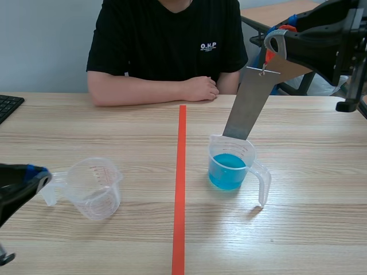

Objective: Do the redox reaction experiment.
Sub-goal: 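Point at the plate with the left hand, then lower the plate into the blue solution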

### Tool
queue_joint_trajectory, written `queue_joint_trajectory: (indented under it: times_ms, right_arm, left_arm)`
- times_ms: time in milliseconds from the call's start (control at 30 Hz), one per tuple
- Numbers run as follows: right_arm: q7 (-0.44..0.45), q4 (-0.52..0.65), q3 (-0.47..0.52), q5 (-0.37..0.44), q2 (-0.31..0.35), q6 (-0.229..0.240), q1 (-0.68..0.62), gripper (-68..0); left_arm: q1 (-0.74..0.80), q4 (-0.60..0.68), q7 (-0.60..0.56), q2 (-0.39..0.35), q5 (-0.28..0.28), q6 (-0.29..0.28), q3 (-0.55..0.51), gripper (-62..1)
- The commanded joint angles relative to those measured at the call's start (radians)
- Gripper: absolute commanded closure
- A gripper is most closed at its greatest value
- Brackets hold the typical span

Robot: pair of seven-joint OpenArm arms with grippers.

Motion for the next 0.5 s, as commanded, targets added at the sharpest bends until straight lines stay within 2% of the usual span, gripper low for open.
queue_joint_trajectory:
  times_ms: [0,100,233,467]
  right_arm:
    - [0.022,0.001,0.013,0.011,0.000,-0.008,0.012,-1.5]
    - [0.022,0.001,0.013,-0.001,0.000,-0.008,0.012,-1.6]
    - [0.024,-0.004,0.013,-0.074,-0.033,-0.008,0.012,-1.6]
    - [0.036,-0.058,0.013,-0.174,-0.120,-0.007,0.012,-1.5]
  left_arm:
    - [0.061,0.004,-0.035,0.037,-0.027,0.003,-0.039,-4.9]
    - [0.183,0.004,-0.051,0.092,-0.026,0.003,-0.145,-4.9]
    - [0.298,0.004,-0.051,0.178,-0.026,0.003,-0.235,-4.9]
    - [0.422,0.002,-0.035,0.323,-0.020,0.003,-0.270,-4.9]
